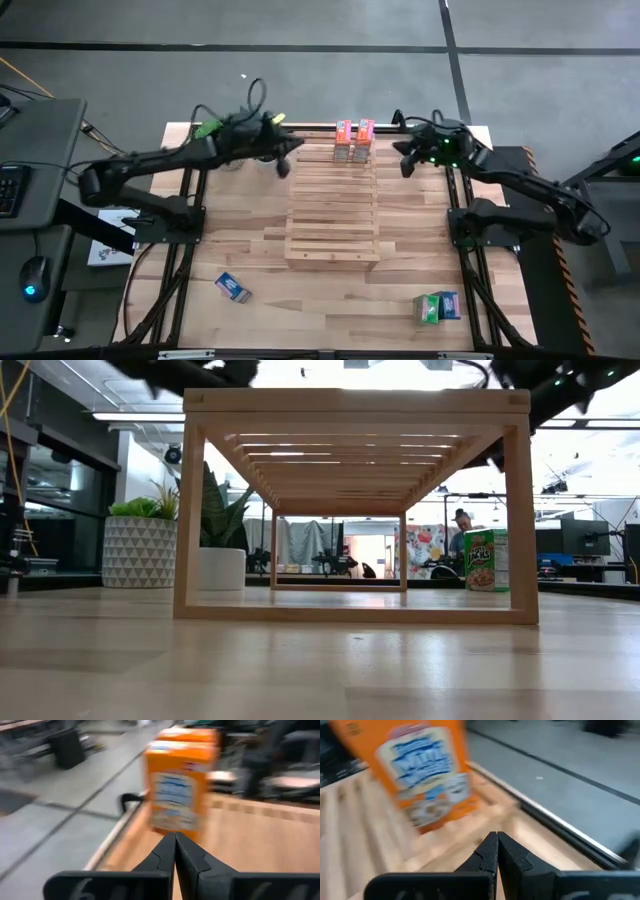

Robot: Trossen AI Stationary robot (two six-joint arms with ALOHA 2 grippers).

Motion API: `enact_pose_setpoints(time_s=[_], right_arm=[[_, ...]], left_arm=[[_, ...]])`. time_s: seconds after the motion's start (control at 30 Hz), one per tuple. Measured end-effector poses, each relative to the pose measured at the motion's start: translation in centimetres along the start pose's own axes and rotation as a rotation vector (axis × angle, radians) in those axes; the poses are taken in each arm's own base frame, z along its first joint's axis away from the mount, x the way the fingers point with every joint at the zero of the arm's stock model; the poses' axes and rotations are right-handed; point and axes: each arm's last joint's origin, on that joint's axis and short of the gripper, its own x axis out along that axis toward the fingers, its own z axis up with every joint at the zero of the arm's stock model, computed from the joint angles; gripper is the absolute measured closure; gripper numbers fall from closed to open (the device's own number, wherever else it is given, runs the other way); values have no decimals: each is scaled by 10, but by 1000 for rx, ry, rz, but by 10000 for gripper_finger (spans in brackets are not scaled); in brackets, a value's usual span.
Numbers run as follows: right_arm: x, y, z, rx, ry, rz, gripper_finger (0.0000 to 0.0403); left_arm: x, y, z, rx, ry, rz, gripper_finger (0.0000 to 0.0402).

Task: Stack cereal on shelf
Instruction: Put the orange cereal box on the shelf aligned with the other orange cereal box, then put the top green cereal box on the shelf

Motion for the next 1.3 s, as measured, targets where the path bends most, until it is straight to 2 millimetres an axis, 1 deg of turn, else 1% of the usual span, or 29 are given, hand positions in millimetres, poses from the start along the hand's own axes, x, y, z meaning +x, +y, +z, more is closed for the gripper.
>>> enact_pose_setpoints(time_s=[0.1, 0.17, 0.27, 0.37, 0.5, 0.6, 0.7, 0.8, 1.07, 1.23, 1.3], right_arm=[[-9, -2, -2, 62, 3, -96, 403], [-9, -5, -3, 99, 5, -163, 400], [-6, -11, -5, 120, 15, -272, 375], [0, -20, -5, 131, 41, -378, 321], [11, -36, -8, 153, 130, -542, 220], [20, -47, -10, 161, 199, -609, 154], [30, -55, -13, 182, 247, -611, 115], [37, -62, -12, 189, 267, -617, 103], [51, -77, -20, 137, 353, -719, 101], [64, -79, -29, 155, 414, -658, 101], [69, -81, -33, 154, 432, -659, 101]], left_arm=[[-20, -14, -27, -39, -86, -71, 401], [-32, -22, -45, -80, -171, -97, 401], [-50, -29, -66, -142, -282, -125, 401], [-65, -32, -73, -173, -393, -145, 401], [-79, -32, -74, -222, -445, -157, 401], [-82, -32, -74, -237, -445, -166, 401], [-81, -33, -74, -233, -441, -170, 401], [-81, -34, -75, -232, -437, -173, 401], [-81, -34, -75, -231, -439, -173, 401], [-81, -34, -75, -223, -440, -171, 401], [-81, -34, -75, -224, -440, -170, 402]])
